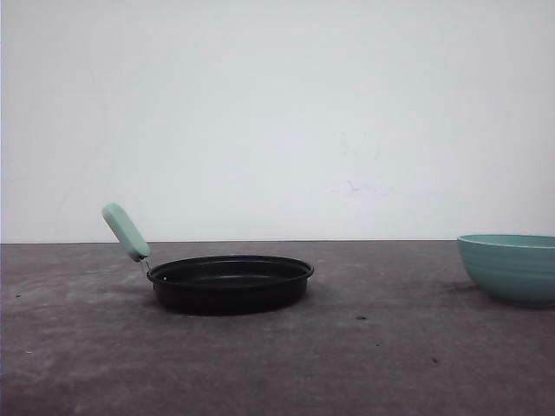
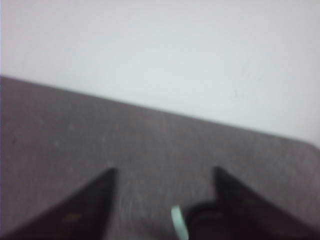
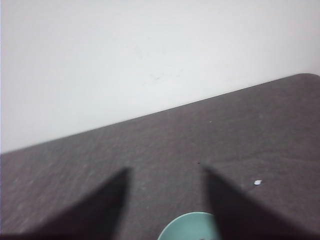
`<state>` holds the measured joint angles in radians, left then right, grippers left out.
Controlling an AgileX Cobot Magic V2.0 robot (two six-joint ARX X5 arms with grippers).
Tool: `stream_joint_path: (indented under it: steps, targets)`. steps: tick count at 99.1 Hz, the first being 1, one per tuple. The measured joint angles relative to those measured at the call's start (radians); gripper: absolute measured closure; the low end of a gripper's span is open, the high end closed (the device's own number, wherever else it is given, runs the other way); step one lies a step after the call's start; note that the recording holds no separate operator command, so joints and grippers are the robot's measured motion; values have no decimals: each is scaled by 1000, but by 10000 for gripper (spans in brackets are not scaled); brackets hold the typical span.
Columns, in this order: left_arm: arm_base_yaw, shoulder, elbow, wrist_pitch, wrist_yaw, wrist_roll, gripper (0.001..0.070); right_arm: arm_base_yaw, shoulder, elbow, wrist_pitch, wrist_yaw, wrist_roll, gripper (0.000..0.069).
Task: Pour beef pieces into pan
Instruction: 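Reach the left gripper down and grasp the pan's mint-green handle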
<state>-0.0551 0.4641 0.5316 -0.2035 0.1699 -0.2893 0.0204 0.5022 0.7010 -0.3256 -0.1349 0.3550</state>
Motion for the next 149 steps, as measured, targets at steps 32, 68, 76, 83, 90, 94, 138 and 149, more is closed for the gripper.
stream_joint_path:
  steps: [32,68,76,83,90,94,138,149]
  targets:
    - [-116,213,-19,50,31,-41,161,20,10,0,-14,-1,-19,134]
    - [-260,552,-45,306,10,-92,160,21,10,0,-14,3,-19,134]
    - [-264,639,-45,354,9,-108,160,21,10,0,-14,3,-19,134]
    - [-264,704,-45,395,9,-124,160,21,10,0,-14,3,-19,134]
    - [-264,757,-45,447,9,-131,160,21,10,0,-14,3,-19,134]
    - [-264,783,-45,480,9,-133,160,21,10,0,-14,3,-19,134]
    - [-264,991,-45,745,-15,-146,212,21,10,0,-14,8,-45,134]
    - [-264,1011,-30,771,-16,-148,306,21,10,0,-14,8,-56,143]
